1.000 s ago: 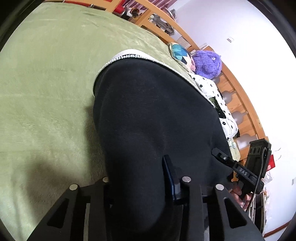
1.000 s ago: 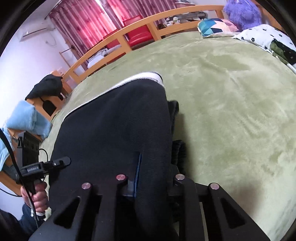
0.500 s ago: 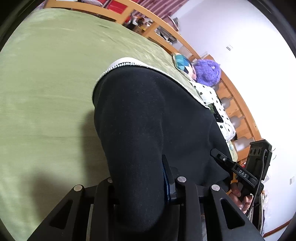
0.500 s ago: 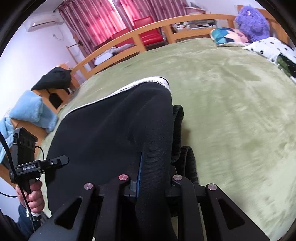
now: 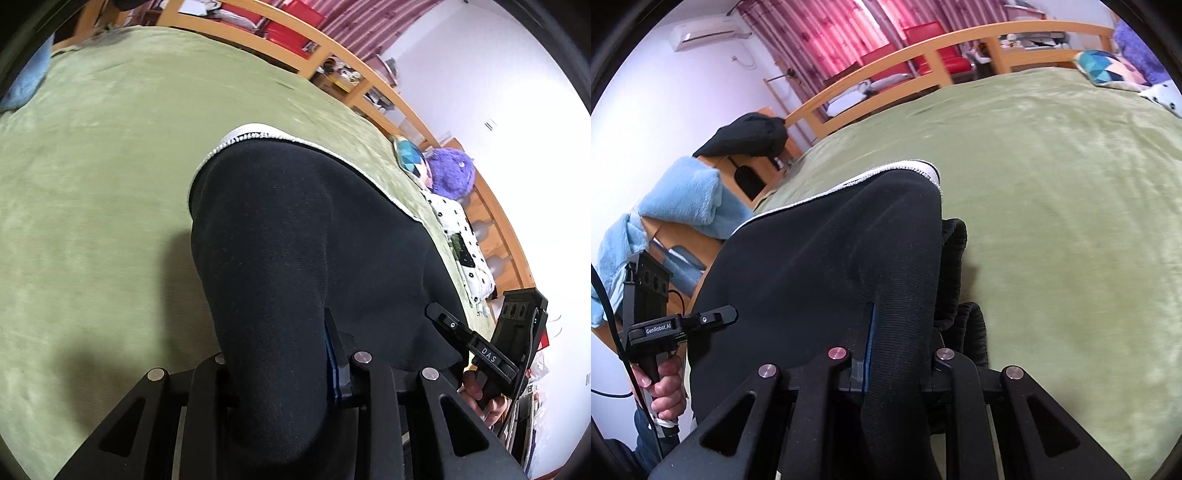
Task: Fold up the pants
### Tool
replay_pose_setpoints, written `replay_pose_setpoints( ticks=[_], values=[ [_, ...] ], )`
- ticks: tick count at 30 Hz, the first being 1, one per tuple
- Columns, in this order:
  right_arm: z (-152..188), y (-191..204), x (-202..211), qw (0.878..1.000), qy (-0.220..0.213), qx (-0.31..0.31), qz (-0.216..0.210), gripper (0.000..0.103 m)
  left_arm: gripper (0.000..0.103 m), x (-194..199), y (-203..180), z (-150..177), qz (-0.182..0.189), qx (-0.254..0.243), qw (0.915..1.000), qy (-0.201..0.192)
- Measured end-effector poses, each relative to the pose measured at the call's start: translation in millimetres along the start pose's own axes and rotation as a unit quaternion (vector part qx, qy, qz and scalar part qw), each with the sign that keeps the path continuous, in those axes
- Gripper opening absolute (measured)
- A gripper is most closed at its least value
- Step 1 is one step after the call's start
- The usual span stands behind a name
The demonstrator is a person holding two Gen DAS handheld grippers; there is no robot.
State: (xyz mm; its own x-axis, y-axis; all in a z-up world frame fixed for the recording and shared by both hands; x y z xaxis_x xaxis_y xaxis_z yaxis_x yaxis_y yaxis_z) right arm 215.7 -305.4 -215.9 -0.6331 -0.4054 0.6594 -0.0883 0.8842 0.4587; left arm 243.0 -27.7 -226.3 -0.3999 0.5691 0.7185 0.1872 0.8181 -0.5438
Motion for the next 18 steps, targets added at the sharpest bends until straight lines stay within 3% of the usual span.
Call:
replay_pose_setpoints(
  ticks=[5,7,9,10,15,18],
  values=[
    [16,16,-34,0.999,0.025,0.030,0.035,0.019,0.030,-19,34,13,-0.011,0.014,0.9994,0.029],
    [20,12,-39,0.998,0.031,0.038,0.051,0.028,0.043,-27,40,18,-0.027,0.004,0.9993,0.026],
    [24,6,-37,0.996,0.037,0.049,0.068,0.048,0.054,-27,45,21,-0.044,-0.005,0.9987,0.026],
    [24,2,-33,0.994,0.036,0.059,0.086,0.052,0.056,-25,46,23,-0.049,-0.008,0.9984,0.025],
    [19,9,6,0.985,0.004,0.105,0.140,0.052,0.064,9,56,28,-0.105,-0.024,0.9942,-0.007],
    [12,35,26,0.982,-0.036,0.126,0.132,0.043,0.064,33,47,26,-0.099,-0.022,0.9941,-0.039]
  ],
)
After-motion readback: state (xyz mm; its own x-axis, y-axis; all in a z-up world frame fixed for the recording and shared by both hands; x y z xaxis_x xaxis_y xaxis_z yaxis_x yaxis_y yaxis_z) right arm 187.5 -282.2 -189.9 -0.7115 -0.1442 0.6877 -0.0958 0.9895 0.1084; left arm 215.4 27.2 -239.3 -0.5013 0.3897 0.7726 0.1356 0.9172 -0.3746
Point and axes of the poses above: each gripper's, at about its wrist camera, not at the fingertips, and x roughly against the way its jaws point, y to its left, z to its underside, the point moved 9 cm from there along -x, roughly the way its jaws point
